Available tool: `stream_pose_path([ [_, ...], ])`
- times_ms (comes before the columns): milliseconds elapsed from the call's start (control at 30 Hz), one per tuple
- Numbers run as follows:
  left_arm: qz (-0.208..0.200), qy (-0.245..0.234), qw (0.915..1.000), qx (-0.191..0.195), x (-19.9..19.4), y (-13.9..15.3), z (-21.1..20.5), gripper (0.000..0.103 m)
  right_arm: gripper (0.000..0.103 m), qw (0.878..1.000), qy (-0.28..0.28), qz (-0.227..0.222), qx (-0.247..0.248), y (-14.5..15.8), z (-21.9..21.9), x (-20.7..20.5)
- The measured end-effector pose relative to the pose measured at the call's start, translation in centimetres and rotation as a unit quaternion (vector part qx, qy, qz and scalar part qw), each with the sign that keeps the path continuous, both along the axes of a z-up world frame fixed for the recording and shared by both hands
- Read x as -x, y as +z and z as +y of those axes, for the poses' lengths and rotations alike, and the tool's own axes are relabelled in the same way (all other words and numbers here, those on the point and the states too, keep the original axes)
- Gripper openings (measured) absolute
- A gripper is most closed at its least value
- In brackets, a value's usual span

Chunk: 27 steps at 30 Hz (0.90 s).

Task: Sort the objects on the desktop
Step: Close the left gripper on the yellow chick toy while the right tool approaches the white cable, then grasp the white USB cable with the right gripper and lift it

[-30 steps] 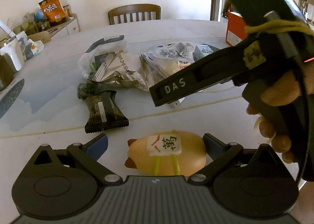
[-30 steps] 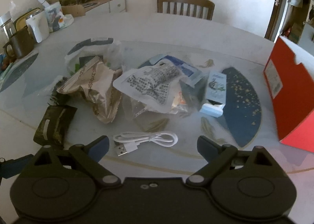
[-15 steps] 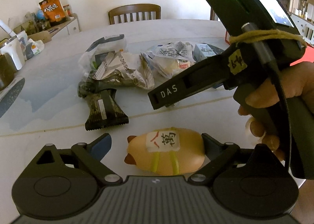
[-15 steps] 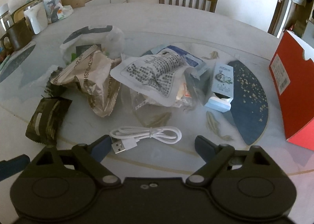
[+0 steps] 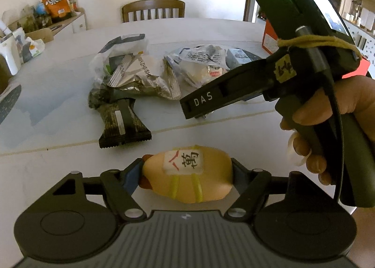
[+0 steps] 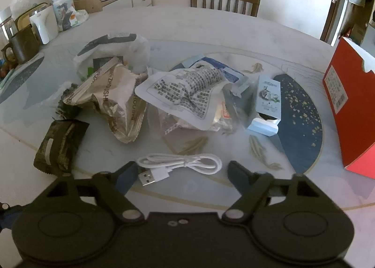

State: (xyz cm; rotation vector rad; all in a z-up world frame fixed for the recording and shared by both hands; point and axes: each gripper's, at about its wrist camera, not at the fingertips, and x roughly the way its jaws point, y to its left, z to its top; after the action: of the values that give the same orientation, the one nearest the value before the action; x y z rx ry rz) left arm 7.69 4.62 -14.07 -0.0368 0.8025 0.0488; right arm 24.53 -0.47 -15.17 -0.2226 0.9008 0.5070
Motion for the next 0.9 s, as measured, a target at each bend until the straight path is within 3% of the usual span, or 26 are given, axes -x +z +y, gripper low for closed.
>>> stream_pose_path([
  [400, -0.001, -0.027, 0.9996, 0.009, -0.4, 0.8, 1.2, 0.075, 0.075, 1.000, -0.031, 0.004, -0.004, 1.1, -0.6, 0.2],
  [900, -0.032, -0.113, 0.9930, 0.015, -2.5, 4.1, 2.8, 0.075, 0.075, 0.994, -0.106, -0.012, -0.027, 4.8, -2.5, 1.7],
])
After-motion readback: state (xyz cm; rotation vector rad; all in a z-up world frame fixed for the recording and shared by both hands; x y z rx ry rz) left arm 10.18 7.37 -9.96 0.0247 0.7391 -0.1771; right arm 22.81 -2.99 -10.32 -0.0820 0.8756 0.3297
